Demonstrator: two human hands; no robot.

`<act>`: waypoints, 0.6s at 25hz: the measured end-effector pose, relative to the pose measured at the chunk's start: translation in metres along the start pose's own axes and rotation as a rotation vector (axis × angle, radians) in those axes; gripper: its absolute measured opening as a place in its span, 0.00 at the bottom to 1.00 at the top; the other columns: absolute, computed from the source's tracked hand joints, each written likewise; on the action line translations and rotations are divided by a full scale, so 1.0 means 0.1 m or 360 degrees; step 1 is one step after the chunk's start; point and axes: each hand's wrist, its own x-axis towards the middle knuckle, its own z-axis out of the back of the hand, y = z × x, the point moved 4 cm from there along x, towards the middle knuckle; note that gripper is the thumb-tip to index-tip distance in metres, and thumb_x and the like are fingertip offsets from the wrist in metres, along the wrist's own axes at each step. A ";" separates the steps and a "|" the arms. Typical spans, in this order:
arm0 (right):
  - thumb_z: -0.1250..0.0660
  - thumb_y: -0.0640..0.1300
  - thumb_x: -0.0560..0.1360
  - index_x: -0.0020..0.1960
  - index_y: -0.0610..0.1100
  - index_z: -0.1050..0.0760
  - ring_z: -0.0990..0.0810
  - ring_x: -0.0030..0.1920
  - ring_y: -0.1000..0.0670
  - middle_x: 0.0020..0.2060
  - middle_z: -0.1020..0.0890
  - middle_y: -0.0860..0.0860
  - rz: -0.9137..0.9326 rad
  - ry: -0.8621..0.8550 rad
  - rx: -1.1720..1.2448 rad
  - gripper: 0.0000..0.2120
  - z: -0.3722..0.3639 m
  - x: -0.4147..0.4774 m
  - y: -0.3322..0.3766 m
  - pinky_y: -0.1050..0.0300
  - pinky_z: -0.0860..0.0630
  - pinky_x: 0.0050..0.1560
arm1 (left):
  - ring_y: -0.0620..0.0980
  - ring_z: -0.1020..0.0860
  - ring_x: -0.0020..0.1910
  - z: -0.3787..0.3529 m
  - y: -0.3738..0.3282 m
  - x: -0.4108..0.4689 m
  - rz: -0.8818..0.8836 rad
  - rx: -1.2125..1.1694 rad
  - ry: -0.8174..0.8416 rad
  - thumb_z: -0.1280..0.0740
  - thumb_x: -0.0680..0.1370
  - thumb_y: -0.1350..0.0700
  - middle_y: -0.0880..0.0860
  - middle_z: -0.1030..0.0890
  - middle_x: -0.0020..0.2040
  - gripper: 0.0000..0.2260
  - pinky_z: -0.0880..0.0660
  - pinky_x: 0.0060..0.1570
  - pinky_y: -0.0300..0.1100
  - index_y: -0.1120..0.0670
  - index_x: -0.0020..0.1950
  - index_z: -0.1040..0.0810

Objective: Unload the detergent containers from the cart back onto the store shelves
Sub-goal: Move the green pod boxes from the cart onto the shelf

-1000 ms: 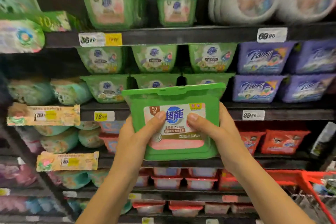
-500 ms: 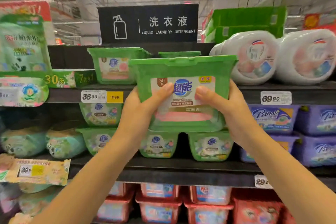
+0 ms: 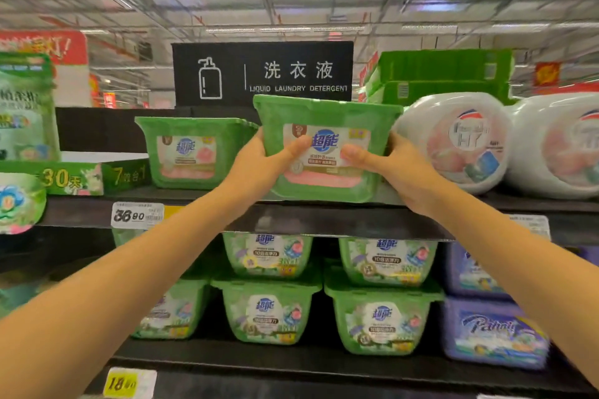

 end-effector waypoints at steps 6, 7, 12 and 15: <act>0.22 0.45 0.60 0.64 0.43 0.26 0.17 0.56 0.48 0.55 0.16 0.48 -0.0120 0.0002 0.0023 0.33 0.09 0.39 -0.33 0.50 0.21 0.58 | 0.27 0.21 0.36 -0.05 0.47 0.50 0.0136 0.0077 0.0199 0.28 0.74 0.50 0.38 0.19 0.45 0.14 0.28 0.33 0.22 0.50 0.58 0.23; 0.22 0.45 0.61 0.65 0.43 0.28 0.18 0.57 0.47 0.56 0.17 0.47 -0.0161 0.0024 0.0014 0.35 0.10 0.43 -0.38 0.49 0.22 0.59 | 0.27 0.21 0.36 -0.06 0.51 0.57 0.0185 0.0077 0.0235 0.27 0.73 0.49 0.38 0.19 0.43 0.15 0.29 0.32 0.22 0.50 0.57 0.23; 0.22 0.49 0.62 0.67 0.45 0.30 0.19 0.57 0.49 0.58 0.18 0.50 -0.0275 0.0040 -0.0233 0.36 0.18 0.67 -0.52 0.56 0.21 0.55 | 0.34 0.20 0.40 -0.03 0.72 0.82 0.0350 0.0128 0.0151 0.23 0.66 0.45 0.40 0.18 0.42 0.14 0.27 0.32 0.27 0.45 0.47 0.22; 0.22 0.49 0.66 0.67 0.43 0.30 0.20 0.57 0.50 0.59 0.19 0.48 -0.0287 -0.0103 -0.0452 0.33 0.18 0.79 -0.63 0.56 0.21 0.53 | 0.45 0.20 0.50 -0.04 0.81 0.92 0.0311 0.0242 0.0032 0.22 0.65 0.44 0.46 0.18 0.48 0.22 0.24 0.49 0.39 0.50 0.54 0.22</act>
